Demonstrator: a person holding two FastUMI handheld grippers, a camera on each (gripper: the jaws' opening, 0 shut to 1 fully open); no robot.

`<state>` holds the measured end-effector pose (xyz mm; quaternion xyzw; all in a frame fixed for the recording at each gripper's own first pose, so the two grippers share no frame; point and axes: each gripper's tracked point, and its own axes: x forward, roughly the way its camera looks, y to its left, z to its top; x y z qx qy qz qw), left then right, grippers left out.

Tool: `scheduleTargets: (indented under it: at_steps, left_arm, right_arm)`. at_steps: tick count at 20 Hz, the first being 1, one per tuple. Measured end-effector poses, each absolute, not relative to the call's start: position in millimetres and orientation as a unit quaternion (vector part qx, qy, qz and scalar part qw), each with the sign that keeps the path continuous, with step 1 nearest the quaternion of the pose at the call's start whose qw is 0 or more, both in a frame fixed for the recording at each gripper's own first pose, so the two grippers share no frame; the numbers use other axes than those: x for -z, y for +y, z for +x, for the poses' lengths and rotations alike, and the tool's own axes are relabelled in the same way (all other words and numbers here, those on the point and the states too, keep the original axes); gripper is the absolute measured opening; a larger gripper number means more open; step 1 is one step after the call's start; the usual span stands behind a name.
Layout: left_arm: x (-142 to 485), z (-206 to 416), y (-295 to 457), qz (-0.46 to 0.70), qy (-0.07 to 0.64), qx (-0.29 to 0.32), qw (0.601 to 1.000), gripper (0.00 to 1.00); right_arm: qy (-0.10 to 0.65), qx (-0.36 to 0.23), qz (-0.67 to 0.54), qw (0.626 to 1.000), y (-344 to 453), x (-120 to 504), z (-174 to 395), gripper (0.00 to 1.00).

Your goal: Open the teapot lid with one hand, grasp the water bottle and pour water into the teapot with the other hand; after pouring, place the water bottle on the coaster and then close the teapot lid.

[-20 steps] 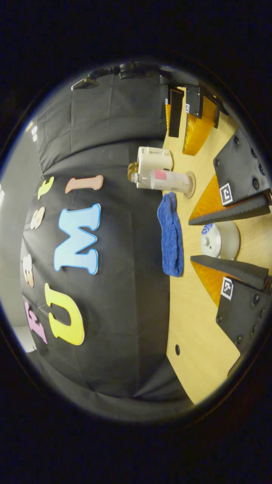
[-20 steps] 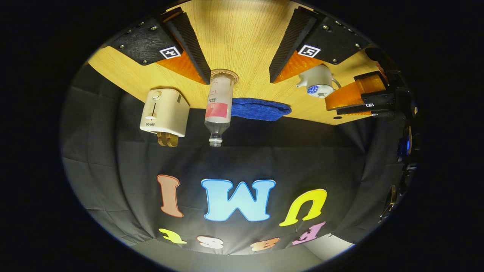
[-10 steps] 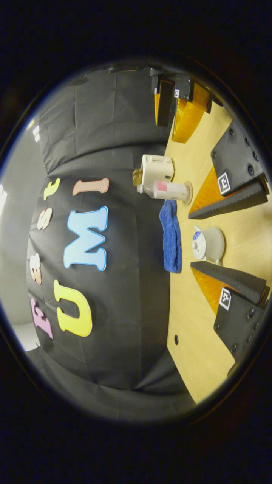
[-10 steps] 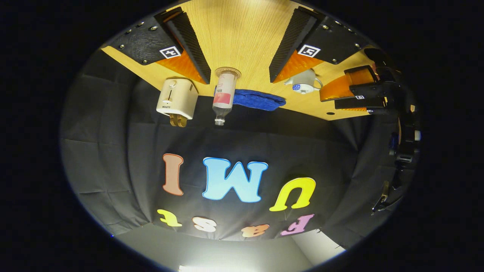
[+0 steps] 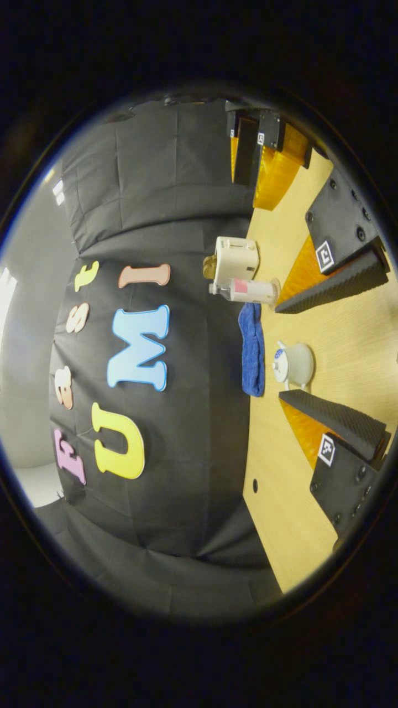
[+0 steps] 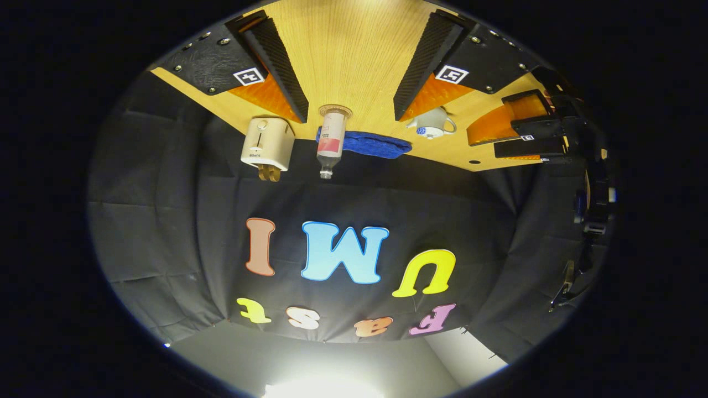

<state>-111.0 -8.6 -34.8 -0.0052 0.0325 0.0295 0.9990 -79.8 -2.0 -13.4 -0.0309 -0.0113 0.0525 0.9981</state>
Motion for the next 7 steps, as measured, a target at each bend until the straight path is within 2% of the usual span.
scheduleTargets:
  at_steps: [7]
  left_arm:
    - [28,-137,-4,0.004,0.024,-0.05,0.998,0.95]
  right_arm:
    - [-0.015,-0.056,-0.04,0.998,5,15,-83,0.96]
